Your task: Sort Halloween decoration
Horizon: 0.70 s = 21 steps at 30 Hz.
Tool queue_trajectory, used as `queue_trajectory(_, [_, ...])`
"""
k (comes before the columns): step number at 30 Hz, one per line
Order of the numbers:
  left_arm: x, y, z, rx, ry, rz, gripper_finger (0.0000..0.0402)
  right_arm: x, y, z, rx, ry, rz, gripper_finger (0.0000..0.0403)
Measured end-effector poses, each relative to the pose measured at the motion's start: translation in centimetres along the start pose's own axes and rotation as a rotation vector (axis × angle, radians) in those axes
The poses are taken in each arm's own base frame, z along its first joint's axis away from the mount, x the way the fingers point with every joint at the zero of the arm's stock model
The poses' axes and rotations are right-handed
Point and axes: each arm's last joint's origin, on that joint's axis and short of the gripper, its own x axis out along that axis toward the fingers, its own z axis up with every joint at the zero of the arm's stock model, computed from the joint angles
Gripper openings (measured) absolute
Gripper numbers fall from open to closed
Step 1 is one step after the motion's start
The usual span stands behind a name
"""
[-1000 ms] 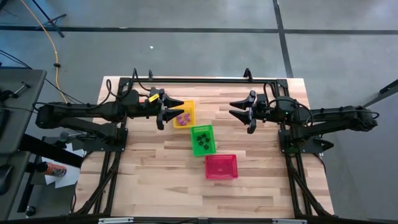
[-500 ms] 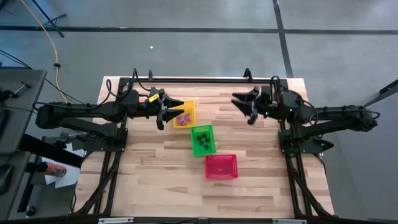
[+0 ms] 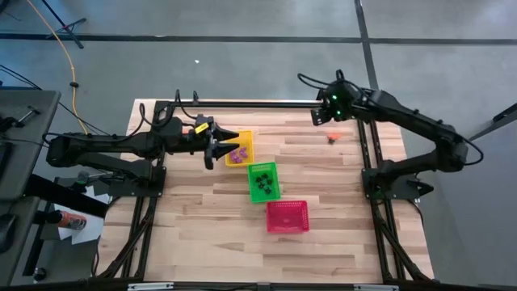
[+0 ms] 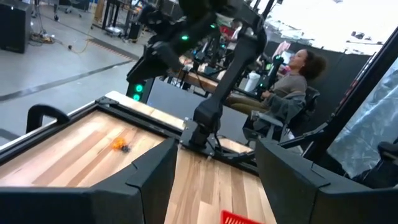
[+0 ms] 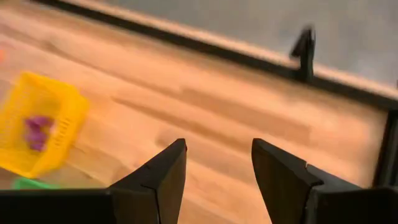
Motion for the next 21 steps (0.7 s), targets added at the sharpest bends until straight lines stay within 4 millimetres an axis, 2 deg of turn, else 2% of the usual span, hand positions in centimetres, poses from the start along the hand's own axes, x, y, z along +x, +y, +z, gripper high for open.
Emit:
queue_trajectory(5, [0.0,0.2,-0.4,-0.001,0.043,0.016,0.0209,3.3,-2.0,-1.1,0.062,0.16,-0.044,0.0178])
queue_trajectory(10, [0.0,0.2,-0.5,-0.001,0.048,0.018,0.0209,5.7,-3.9,-3.3,0.128,0.256,-0.133,0.0178])
queue_trajectory(13, [0.0,0.2,-0.5,-0.001,0.048,0.018,0.0209,7.3,-5.0,-4.6,0.182,0.29,-0.175,0.0178])
queue_trajectory(21, [0.0,0.2,-0.5,-0.001,0.048,0.018,0.0209,10.9,-7.0,-7.5,0.357,0.319,-0.139,0.0178])
